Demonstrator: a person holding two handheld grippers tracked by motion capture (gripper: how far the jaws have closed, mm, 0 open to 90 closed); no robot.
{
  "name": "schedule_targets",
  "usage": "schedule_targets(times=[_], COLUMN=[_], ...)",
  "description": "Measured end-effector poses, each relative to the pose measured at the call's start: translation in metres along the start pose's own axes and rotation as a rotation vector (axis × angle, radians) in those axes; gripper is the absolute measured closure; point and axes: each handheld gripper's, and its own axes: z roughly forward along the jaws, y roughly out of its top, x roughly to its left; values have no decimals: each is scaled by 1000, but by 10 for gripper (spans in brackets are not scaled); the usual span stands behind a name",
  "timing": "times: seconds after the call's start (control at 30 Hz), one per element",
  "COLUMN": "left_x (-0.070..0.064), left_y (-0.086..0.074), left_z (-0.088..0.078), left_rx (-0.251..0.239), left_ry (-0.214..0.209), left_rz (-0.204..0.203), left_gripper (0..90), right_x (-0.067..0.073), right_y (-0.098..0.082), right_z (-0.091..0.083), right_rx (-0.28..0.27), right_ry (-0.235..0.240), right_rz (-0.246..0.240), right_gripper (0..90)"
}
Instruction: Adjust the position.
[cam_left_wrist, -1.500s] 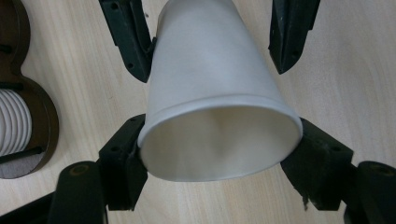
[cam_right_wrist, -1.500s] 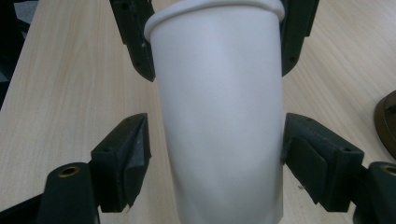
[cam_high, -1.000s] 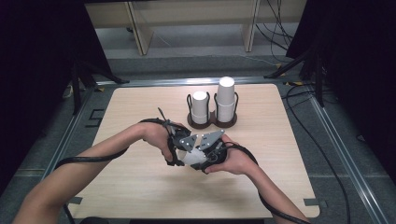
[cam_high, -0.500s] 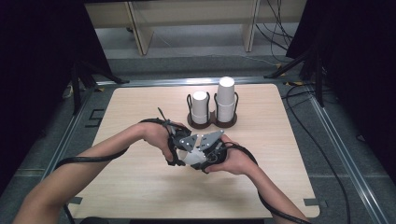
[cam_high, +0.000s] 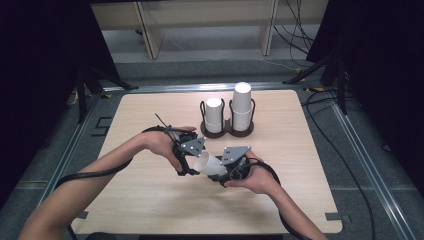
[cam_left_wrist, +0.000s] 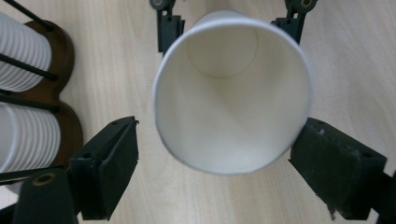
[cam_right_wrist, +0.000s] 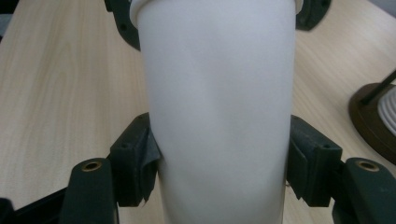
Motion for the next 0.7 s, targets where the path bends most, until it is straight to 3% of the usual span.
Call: schedule_targets(times=[0.1,0.17,0.23,0.3,0.33,0.4,0.43,0.57,0.7], left_x=[2,2,1,3,1,-1,-3,-12,-23], left_y=[-4,-7,-11,-16,-19,-25,-29,-40,-50], left_z=[-3,-5,-6,-8,-6,-3,-1,6,8], left_rx=[-42,-81,-121,-133,-152,-192,-212,-284,-363], left_ry=[25,47,69,97,117,172,188,251,308], left_rz=[-22,-40,-72,-81,-104,-119,-135,-209,-280], left_gripper=[144,142,142,141,139,139,139,137,137], right_x=[-1,0,0,-1,-1,-2,-1,-2,0], right_y=[-4,-9,-11,-15,-20,-21,-25,-30,-34], right_z=[-3,-9,-10,-14,-17,-18,-20,-23,-25], right_rx=[-27,-70,-89,-131,-149,-167,-186,-230,-281], right_ry=[-25,-53,-64,-95,-112,-125,-137,-167,-198], right_rz=[1,46,55,57,104,102,136,149,211], right_gripper=[343,343,343,343,342,342,342,342,341])
